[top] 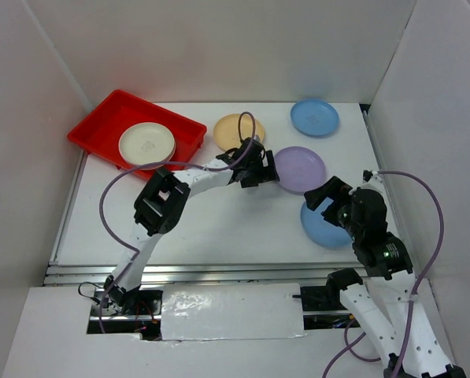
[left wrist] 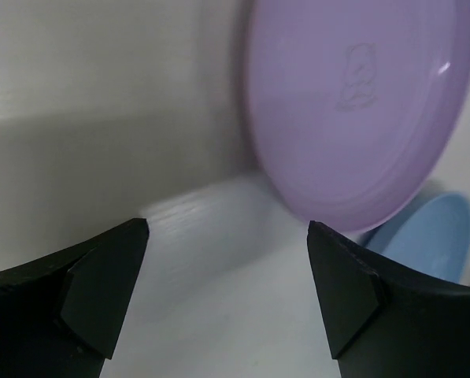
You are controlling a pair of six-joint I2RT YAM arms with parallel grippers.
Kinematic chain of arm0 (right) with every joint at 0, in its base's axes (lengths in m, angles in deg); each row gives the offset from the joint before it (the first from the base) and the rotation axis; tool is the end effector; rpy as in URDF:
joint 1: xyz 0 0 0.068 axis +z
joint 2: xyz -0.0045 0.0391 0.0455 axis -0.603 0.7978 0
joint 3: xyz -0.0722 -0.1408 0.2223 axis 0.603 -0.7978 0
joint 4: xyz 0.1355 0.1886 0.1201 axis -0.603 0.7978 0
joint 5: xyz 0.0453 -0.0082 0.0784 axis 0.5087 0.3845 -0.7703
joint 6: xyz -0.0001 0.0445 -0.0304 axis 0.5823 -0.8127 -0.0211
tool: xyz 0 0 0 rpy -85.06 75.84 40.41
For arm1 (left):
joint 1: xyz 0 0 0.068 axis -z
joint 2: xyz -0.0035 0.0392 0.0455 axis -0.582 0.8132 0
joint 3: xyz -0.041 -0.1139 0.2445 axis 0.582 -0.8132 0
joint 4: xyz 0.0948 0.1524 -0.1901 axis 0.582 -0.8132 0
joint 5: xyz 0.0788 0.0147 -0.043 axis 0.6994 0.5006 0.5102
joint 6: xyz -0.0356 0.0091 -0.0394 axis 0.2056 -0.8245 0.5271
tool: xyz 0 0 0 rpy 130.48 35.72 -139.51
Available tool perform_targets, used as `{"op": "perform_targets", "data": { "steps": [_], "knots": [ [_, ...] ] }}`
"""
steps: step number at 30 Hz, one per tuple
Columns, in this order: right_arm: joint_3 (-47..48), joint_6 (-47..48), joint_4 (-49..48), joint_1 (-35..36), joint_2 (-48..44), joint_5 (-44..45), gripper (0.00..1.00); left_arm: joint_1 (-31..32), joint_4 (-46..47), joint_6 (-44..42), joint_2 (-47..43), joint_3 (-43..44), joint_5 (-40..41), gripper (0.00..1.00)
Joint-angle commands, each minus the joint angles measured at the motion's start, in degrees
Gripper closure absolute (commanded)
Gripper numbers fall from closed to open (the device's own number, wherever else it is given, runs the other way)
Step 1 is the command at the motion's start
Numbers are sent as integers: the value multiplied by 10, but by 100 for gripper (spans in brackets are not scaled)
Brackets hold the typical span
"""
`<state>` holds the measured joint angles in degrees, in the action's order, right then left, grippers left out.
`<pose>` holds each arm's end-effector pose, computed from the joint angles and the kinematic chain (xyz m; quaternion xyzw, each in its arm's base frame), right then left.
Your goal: Place the plates into the plastic bin on the countertop
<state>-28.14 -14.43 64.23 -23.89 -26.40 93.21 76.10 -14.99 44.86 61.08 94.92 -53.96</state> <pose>0.1146 0.0236 0.3140 0.2191 0.8204 0.2017 0.4881 0.3892 -0.3339 0.1823 -0.0795 0.9045 -0.3106 0.2813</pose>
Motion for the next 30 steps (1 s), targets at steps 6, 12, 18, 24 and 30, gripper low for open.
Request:
{"op": "perform_targets", "data": {
  "steps": [6,12,18,24,30],
  "knots": [
    [21,24,26,-2,-46,-33,0,13,-40,36,108,147,102,14],
    [21,17,21,-3,-59,-48,0,31,-122,44,178,222,165,46],
    [18,13,13,-4,-70,-71,0,37,-134,49,145,198,213,100],
    [1,8,3,-3,-70,-95,0,40,-17,67,-97,14,294,100],
    [-6,17,-4,-1,-64,-108,0,-26,-129,112,-244,-19,341,100]
  ]
}}
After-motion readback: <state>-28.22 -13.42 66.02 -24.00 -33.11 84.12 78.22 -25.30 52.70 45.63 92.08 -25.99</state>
